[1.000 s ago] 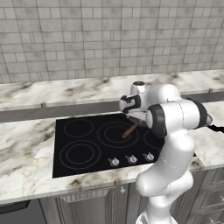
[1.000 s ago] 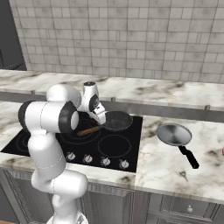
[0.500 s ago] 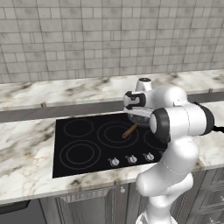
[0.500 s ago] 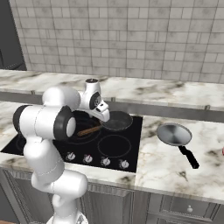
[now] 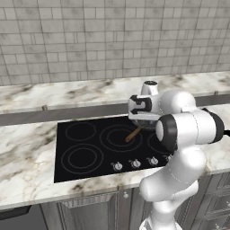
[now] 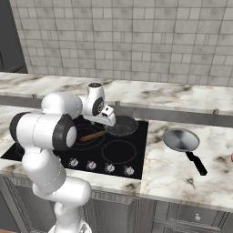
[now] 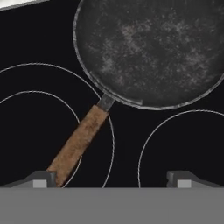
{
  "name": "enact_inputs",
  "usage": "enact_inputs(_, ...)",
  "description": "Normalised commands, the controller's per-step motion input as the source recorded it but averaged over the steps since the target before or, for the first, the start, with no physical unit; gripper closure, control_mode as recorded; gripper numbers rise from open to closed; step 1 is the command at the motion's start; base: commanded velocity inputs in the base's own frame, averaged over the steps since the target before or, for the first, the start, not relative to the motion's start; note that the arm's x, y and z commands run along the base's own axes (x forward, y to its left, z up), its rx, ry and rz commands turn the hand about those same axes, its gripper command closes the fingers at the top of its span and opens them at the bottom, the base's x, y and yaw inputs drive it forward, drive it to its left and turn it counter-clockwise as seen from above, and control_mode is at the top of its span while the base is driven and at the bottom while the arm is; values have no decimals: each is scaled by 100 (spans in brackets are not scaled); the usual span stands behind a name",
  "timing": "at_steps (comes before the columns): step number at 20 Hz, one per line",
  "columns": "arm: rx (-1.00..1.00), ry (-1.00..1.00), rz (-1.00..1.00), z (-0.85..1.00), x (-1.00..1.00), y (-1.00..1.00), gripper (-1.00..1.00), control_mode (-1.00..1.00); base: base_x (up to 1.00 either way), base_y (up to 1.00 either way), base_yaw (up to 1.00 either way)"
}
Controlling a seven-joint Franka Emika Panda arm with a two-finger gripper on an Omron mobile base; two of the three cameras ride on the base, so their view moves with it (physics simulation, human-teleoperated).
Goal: Place both pans onto different burners. Then place the avocado and the steak on different pans.
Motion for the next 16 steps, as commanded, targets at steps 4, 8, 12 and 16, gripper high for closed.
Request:
enact_inputs(4,-5,0,22,0,-13,0,-100,-100,0,0,0)
enact_inputs(8,-3,0,21,0,-15,0,-100,-100,0,0,0)
enact_inputs(12,0,0,18,0,-23,0,-100,-100,0,0,0)
enact_inputs(16,-2,0,18,0,-24,0,-100,-100,0,0,0)
